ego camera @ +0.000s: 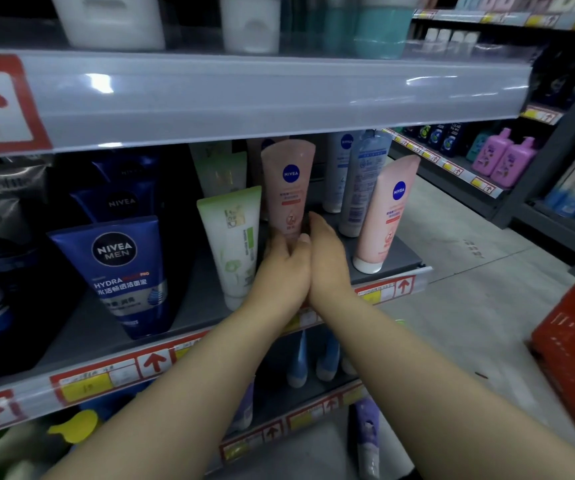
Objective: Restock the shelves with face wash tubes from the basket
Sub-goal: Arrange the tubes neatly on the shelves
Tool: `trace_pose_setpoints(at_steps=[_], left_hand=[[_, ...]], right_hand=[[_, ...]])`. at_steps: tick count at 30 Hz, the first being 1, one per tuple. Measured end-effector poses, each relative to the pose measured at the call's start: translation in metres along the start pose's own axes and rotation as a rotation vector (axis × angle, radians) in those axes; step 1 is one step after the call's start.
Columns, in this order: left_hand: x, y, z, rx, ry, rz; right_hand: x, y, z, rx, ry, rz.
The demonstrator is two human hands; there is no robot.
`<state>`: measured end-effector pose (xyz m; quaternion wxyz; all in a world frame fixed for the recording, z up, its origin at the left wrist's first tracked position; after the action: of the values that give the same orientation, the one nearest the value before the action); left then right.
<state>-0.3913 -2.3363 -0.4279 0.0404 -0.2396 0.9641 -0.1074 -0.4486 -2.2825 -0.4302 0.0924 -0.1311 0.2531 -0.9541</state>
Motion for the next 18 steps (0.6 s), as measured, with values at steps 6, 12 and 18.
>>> trace_pose_setpoints(at_steps=[6,12,18], left_hand=[[-0.013,0.005,-0.004,0.025,-0.005,0.029],[-0.024,0.008,-0.016,0.010,0.017,0.006],[-0.033,0.001,-0.013,0.040,0.034,0.048]], right_hand=[[-0.023,-0.051,0.001,-0.063,-0.092,-0.181],[-0.025,-0.095,-0.026,-0.085,0.057,-0.448],[-0.014,-0.081,-0.038,-0.004,0.164,-0.191]])
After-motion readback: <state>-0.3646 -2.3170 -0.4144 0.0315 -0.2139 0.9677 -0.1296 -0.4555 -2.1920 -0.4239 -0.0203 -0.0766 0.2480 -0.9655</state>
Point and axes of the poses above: each hand's wrist, its own x-axis towards the middle knuckle, its own y-axis out of the palm, z = x × y, the point moved 4 cm from there along x, towards the middle knuckle, and after that the axes turned 2 degrees about y, right-handed, at the moved point
